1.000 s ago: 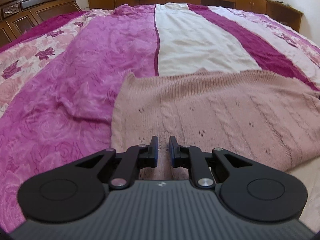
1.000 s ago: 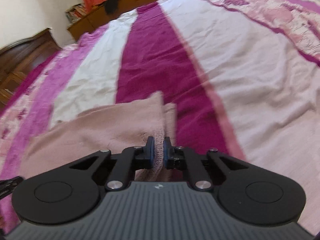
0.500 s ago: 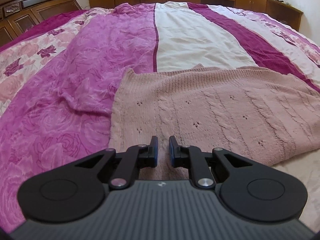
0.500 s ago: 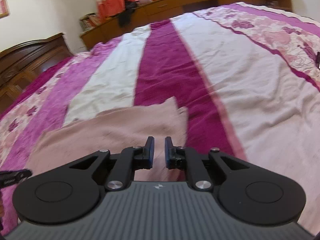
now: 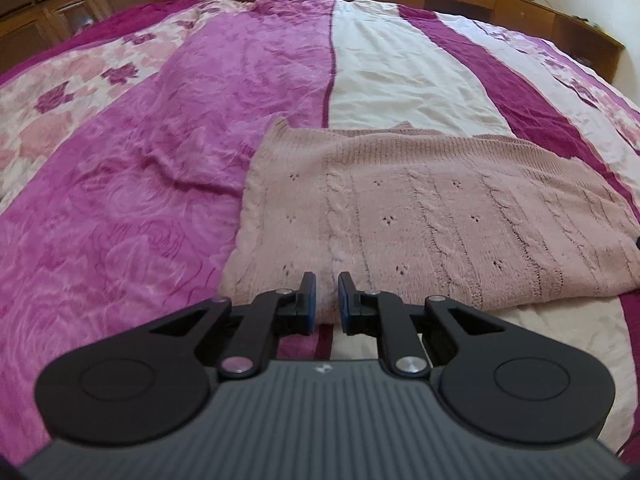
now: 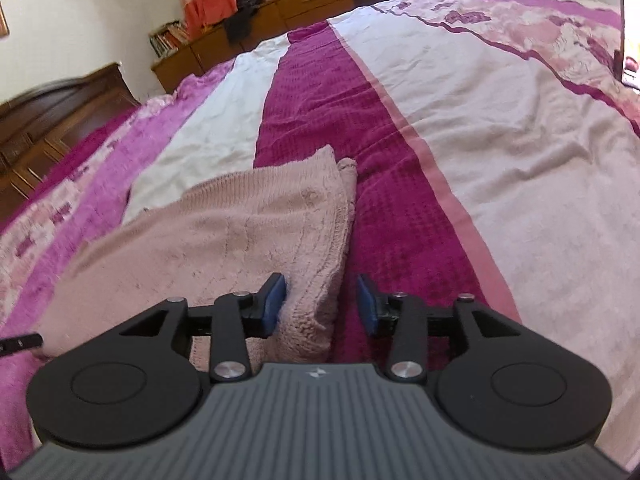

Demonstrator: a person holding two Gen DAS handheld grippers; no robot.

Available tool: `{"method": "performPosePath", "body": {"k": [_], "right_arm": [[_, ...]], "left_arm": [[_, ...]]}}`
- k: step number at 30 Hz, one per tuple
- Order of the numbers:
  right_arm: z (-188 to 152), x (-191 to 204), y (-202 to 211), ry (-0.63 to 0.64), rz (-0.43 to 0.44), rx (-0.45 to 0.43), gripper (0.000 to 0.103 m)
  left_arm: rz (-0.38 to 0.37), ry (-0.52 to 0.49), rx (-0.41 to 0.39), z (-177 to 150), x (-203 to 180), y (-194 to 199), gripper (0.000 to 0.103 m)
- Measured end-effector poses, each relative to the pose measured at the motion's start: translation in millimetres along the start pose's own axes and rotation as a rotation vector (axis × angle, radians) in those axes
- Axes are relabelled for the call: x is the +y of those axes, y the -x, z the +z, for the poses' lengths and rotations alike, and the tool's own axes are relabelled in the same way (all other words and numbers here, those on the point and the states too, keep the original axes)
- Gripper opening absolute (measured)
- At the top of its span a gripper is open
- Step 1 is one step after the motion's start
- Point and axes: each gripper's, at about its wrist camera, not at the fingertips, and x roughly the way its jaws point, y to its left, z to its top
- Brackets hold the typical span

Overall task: Fold small clothes
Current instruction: 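Grasp the cardigan's folded side edge with the right tool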

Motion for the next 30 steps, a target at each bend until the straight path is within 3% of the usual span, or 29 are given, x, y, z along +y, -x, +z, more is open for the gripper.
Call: {"method": "performPosePath", "body": {"k": [10,20,30], "right_arm": [[3,-33,-9,-0.217,0.164,0.061,0.052],[0,-32,-40,-0.257,0.269,0.109,0.053],[-7,-36,-44,-0.290,0.310,0.068,0.050]], "left_arm": [[0.032,0.072,0.046,-12,0,14,0.015],[0.051,0.068,0.072,-16,-8,14,0.015],[0.055,0.061,0.076,-17,-13,14,0.015]]}}
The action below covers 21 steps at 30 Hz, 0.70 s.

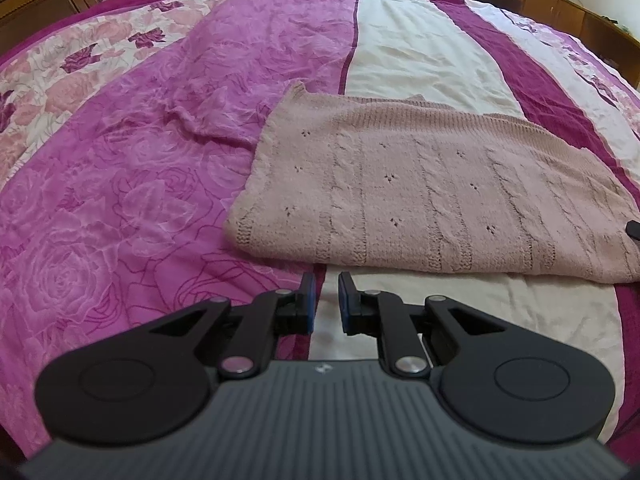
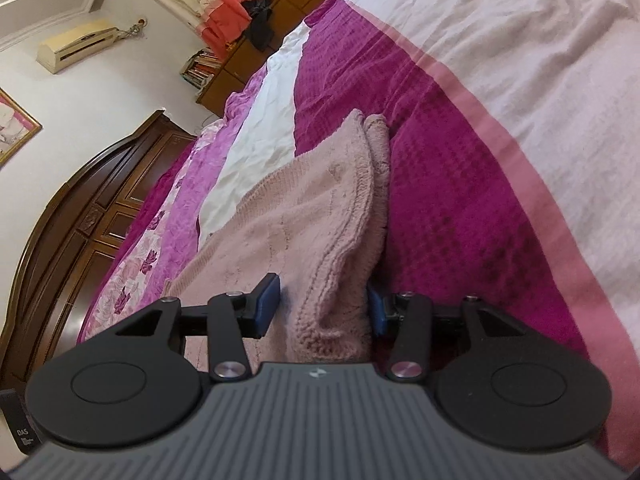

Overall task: Fold small clothes
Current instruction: 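Grasp the cardigan's folded side edge with the right tool, then lift the gripped edge with the right tool and fold it across the cardigan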

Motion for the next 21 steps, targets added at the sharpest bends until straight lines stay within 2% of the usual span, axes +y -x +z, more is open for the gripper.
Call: {"method": "performPosePath", "body": {"k": [17,19,21], "right_arm": [[0.8,-2.8,-3.6,0.001,-0.002,0.009,0.049],[0.3,-2.0,-0.9,-0.011,0.003,-0.009,0.045],[0.9,-3.9,2.6,-0.046,0.026,-0.037,0.032]], "left_arm": [[0.005,-0.015,-0.012,-0.2,-1.6,1.5,0.015],[0.007,-0.021,-0.014,-0.5,-2.0,2.0,0.015],[0.005,-0.023,-0.013,0.0,-1.3,2.0,0.015]]}}
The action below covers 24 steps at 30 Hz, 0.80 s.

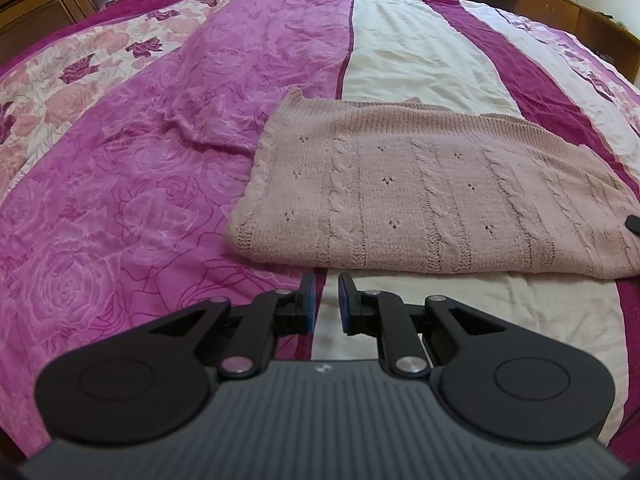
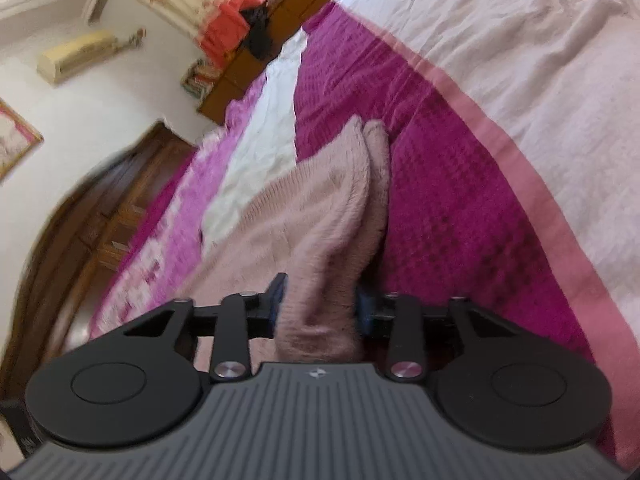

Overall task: Fold small clothes
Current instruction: 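Lift the gripped edge with the right tool and fold it across the cardigan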

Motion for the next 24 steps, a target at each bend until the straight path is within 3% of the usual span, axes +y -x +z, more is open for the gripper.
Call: {"method": "performPosePath", "body": {"k": [3,17,24], "right_arm": [[1,1,3,-0.035,0.040,-0.029,0.030],[15,79,3,0.163,0.101,-0.061,0.029],[12,121,-2,0.235,0.179,-0.068,0.028]], "left_arm": [[0.000,-0.003,0.000,2,2,1,0.015],[-0.004,-0.035,-0.030,17,18,11,0.015],[0.002,-0.053,-0.047,25,26,15,0.015]]}}
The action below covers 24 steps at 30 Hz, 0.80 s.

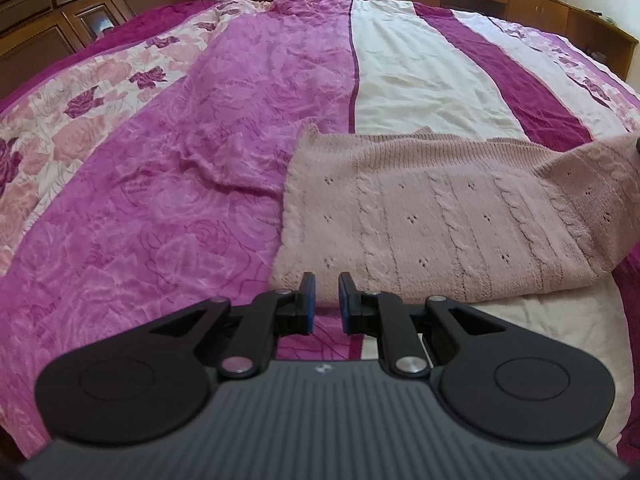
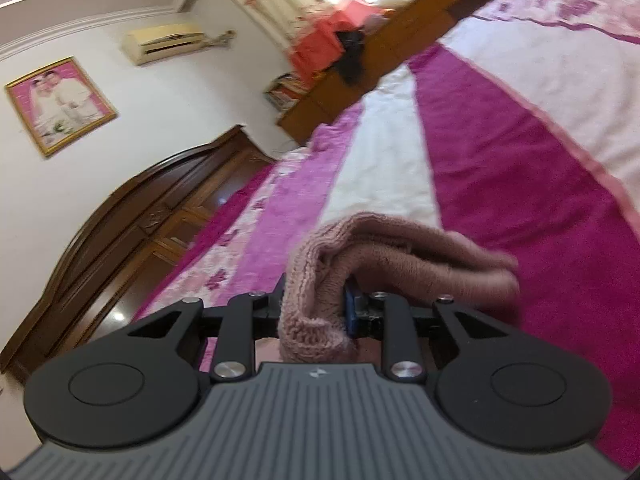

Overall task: Fold small clothes
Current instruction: 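Lift the gripped edge with the right tool and fold it across the cardigan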

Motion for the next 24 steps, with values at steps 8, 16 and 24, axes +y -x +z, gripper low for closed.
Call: {"method": "performPosePath", "body": {"k": [8,16,24], "right_arm": [[6,51,-26,0.070,0.088,0.045,0.027],[-1,121,-69,0.182,0.188,0.150,0.027],[-49,165,-141,0.247,0.202,0.321,0.027]], "left_arm": [[-0.007,0.014,-0.025,7,9,3,0.015],[-0.002,0.018,-0.045,10,21,6,0.015],[0.016,0.056,-0.048,8,44,5,0.015]]}}
